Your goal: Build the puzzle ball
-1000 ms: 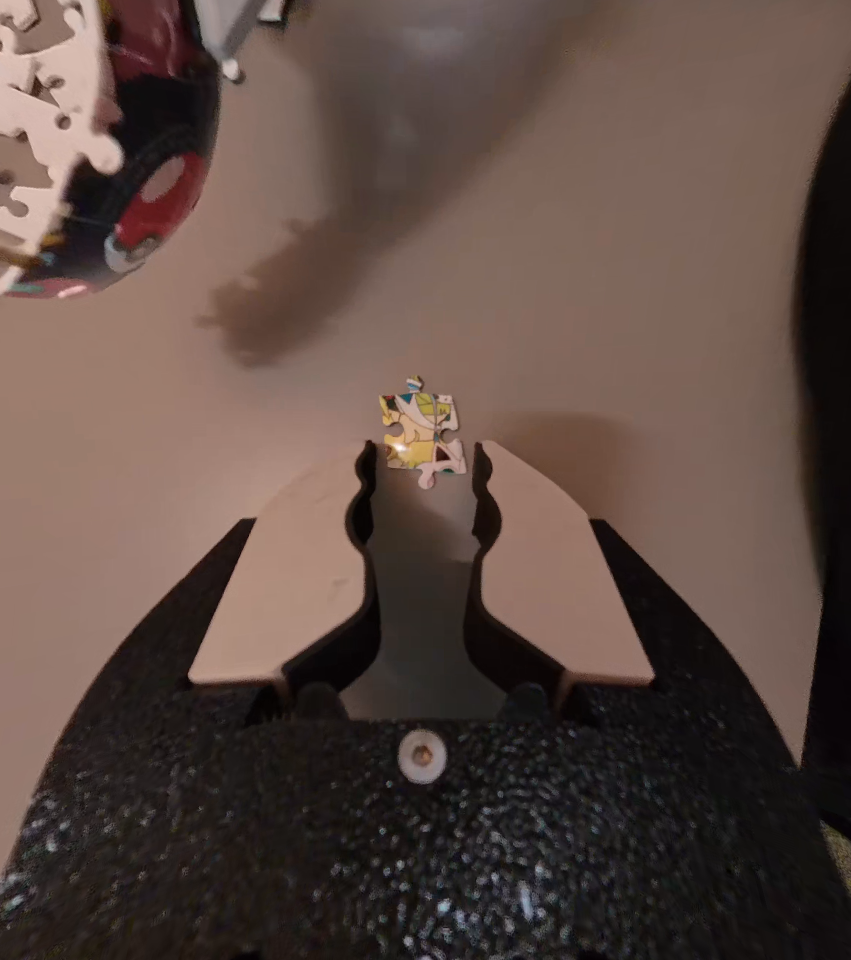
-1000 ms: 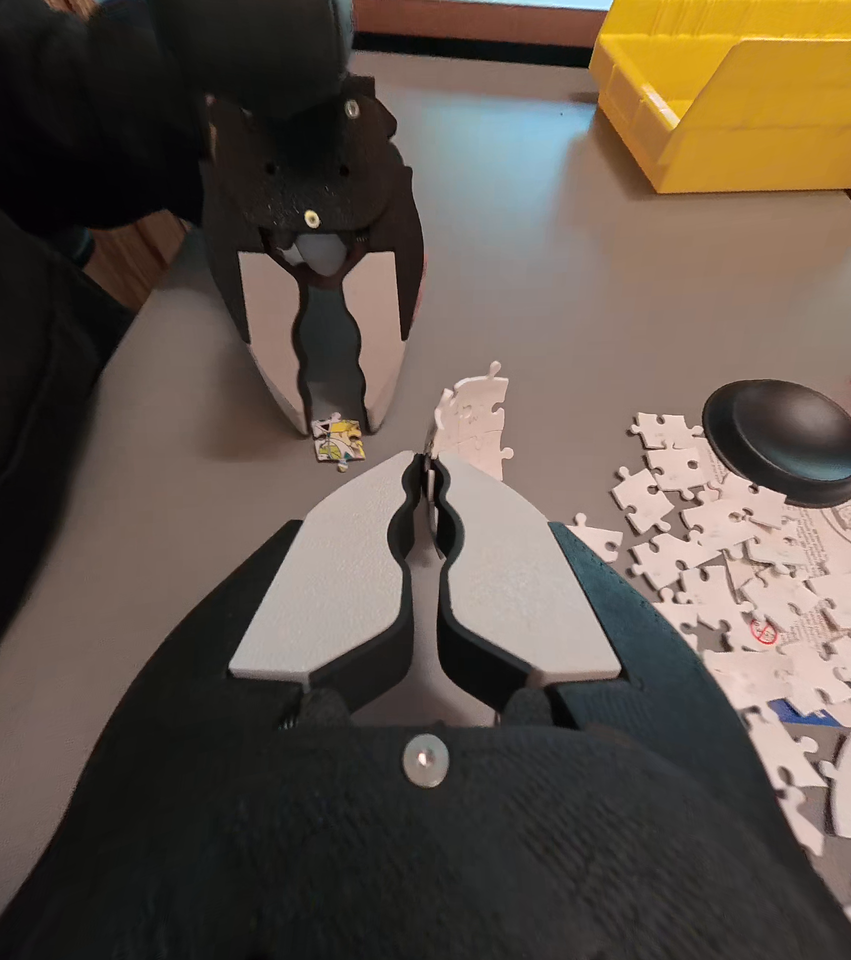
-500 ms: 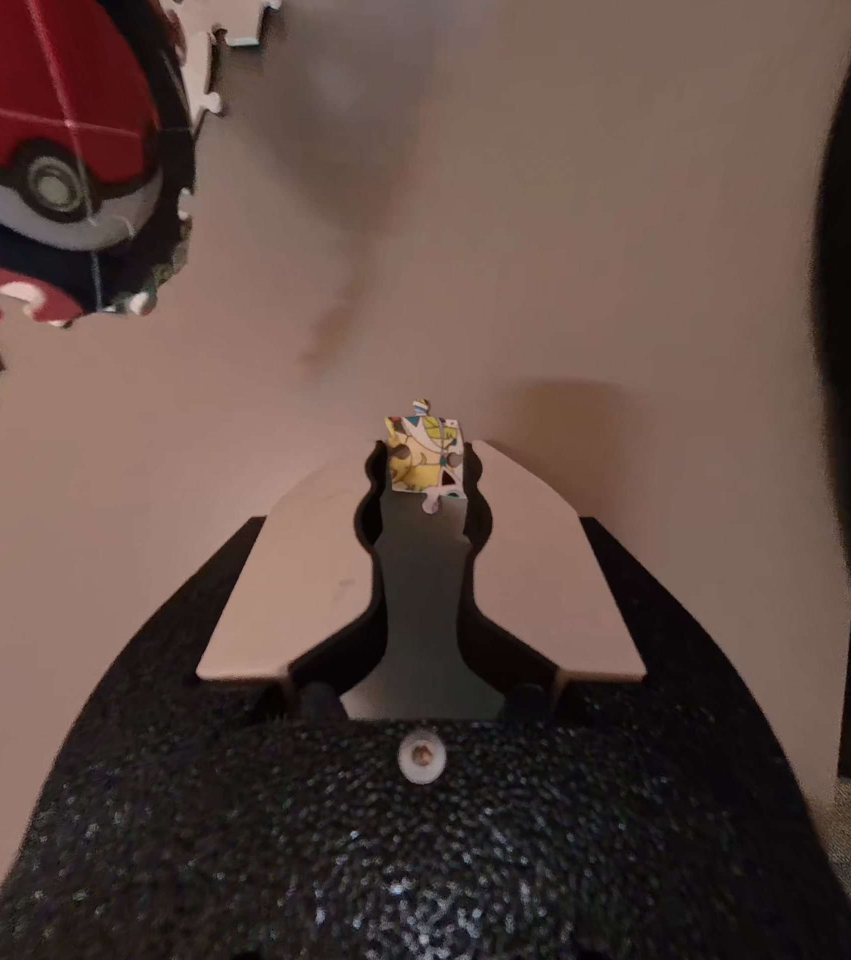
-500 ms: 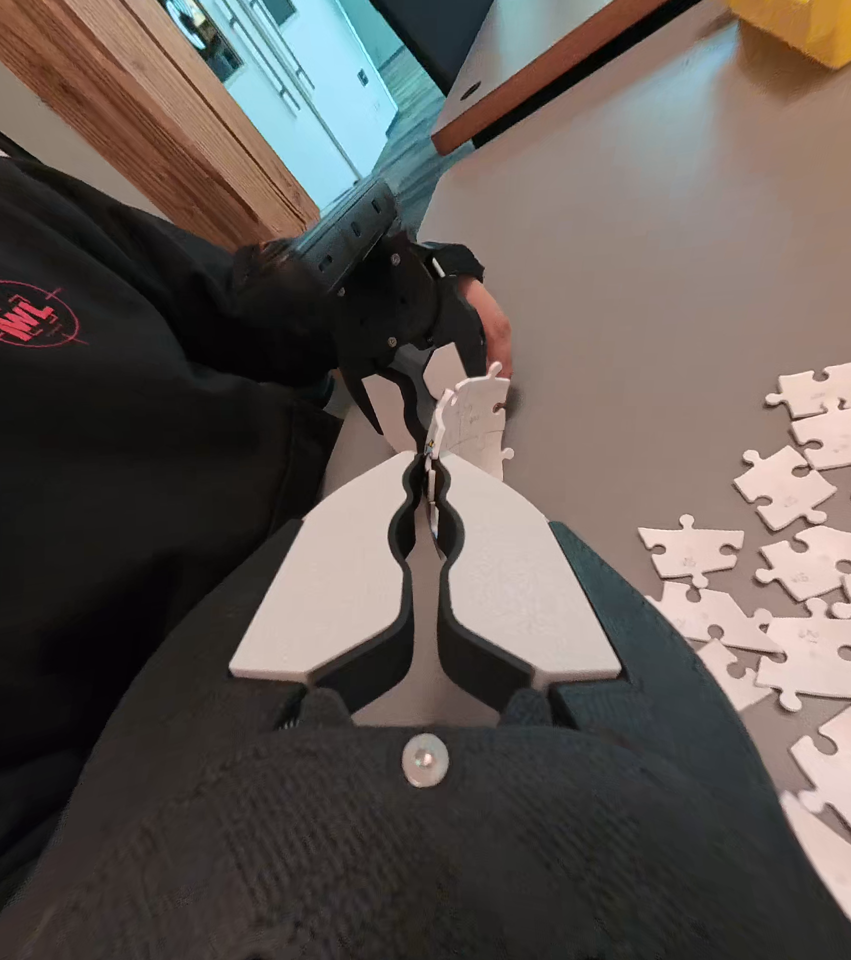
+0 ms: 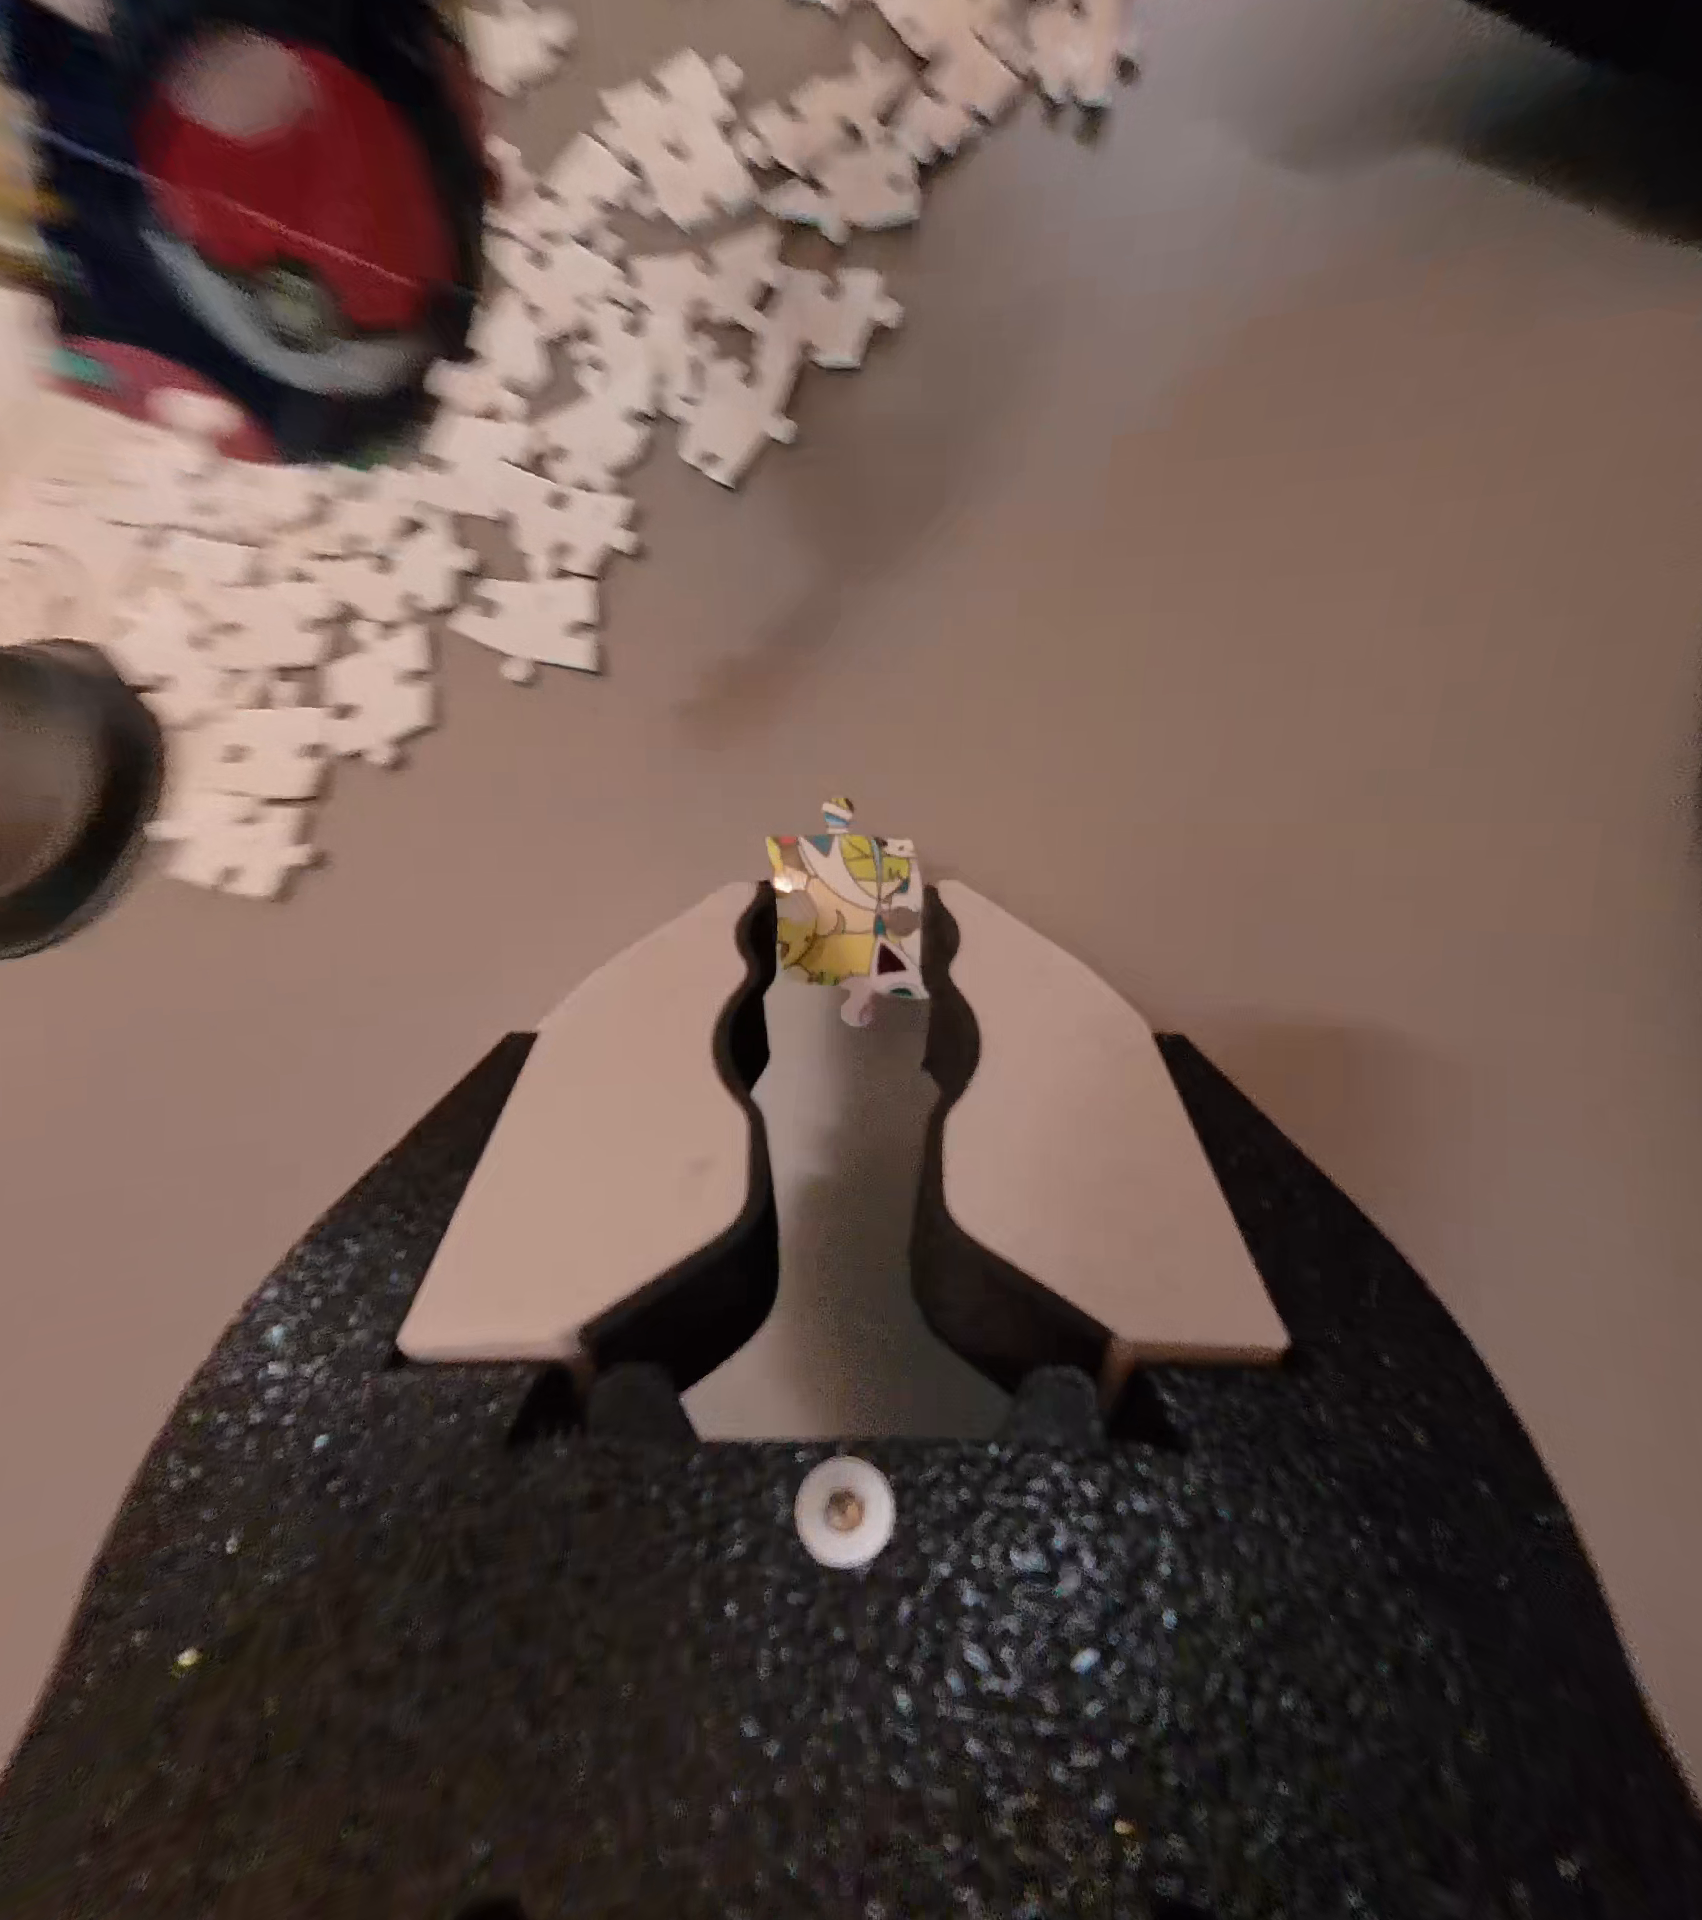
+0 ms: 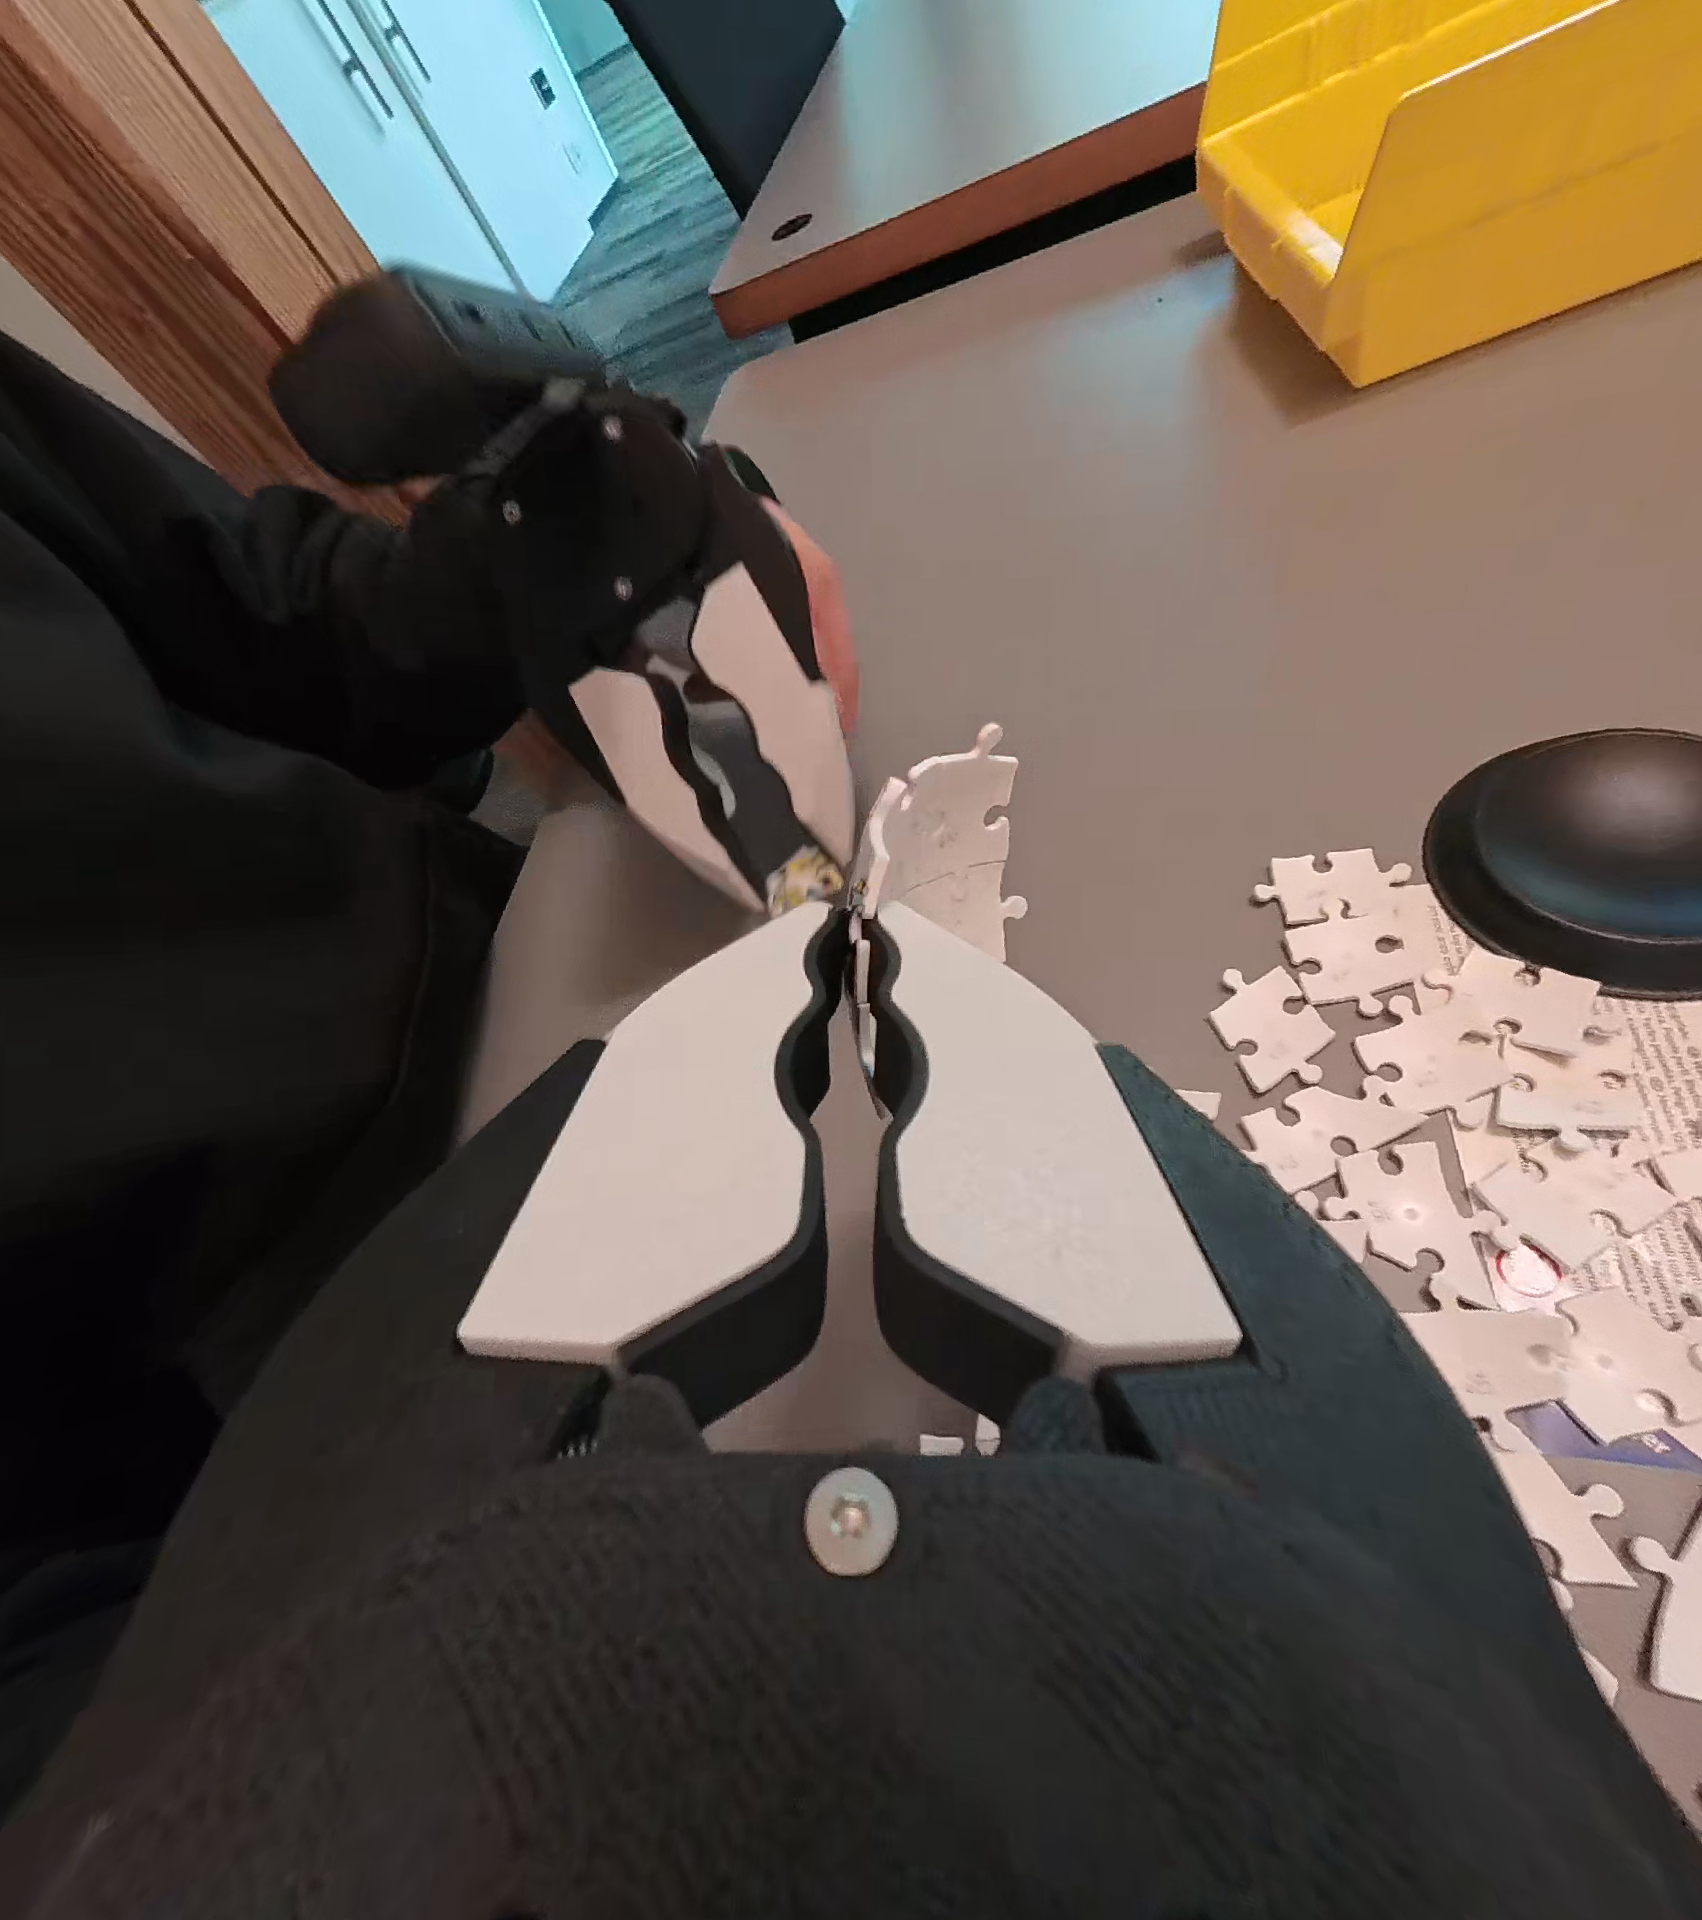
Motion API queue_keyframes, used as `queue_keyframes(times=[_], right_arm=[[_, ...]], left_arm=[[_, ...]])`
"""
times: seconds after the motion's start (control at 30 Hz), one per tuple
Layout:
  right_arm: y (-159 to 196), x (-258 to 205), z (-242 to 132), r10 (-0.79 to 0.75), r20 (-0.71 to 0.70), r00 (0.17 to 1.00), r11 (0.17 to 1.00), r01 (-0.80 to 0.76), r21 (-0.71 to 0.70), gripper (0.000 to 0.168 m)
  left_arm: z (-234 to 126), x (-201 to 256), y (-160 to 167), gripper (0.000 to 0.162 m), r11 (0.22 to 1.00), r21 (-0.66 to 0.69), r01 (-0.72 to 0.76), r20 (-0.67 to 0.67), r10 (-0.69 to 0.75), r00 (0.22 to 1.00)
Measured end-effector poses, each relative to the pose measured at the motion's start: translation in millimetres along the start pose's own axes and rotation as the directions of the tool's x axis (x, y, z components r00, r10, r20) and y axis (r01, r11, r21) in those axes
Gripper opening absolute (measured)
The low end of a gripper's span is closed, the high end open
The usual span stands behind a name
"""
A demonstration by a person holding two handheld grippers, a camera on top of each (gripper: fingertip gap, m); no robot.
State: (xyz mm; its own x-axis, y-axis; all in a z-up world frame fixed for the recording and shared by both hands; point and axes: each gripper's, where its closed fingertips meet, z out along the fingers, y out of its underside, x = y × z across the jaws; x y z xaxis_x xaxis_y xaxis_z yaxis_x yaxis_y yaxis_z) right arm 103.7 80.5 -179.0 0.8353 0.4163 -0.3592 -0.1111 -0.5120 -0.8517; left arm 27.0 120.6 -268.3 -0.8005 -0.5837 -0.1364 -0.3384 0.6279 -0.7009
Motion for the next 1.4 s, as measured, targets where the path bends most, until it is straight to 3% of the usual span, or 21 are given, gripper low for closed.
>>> queue_keyframes(times=[0.2,0.33,0.77,1.4], right_arm=[[1,0,10,0.004,0.014,1.000,1.000,-0.004,-0.012,0.003],[1,-4,23,0.019,0.061,0.998,1.000,-0.017,-0.019,0.003],[-6,-23,47,-0.030,0.155,0.988,0.999,0.034,-0.023,0.003],[-5,-22,48,-0.129,0.096,0.987,0.990,0.134,-0.039,0.003]], left_arm=[[-41,-42,-39,0.025,0.990,0.115,-0.081,0.354,0.036,0.935],[-62,-60,-64,0.025,0.977,0.194,-0.093,0.497,-0.016,0.868],[-54,-60,-97,0.025,0.947,0.311,-0.081,0.489,-0.086,0.868],[-51,-57,-94,0.025,0.969,0.211,-0.128,0.495,0.006,0.869]])
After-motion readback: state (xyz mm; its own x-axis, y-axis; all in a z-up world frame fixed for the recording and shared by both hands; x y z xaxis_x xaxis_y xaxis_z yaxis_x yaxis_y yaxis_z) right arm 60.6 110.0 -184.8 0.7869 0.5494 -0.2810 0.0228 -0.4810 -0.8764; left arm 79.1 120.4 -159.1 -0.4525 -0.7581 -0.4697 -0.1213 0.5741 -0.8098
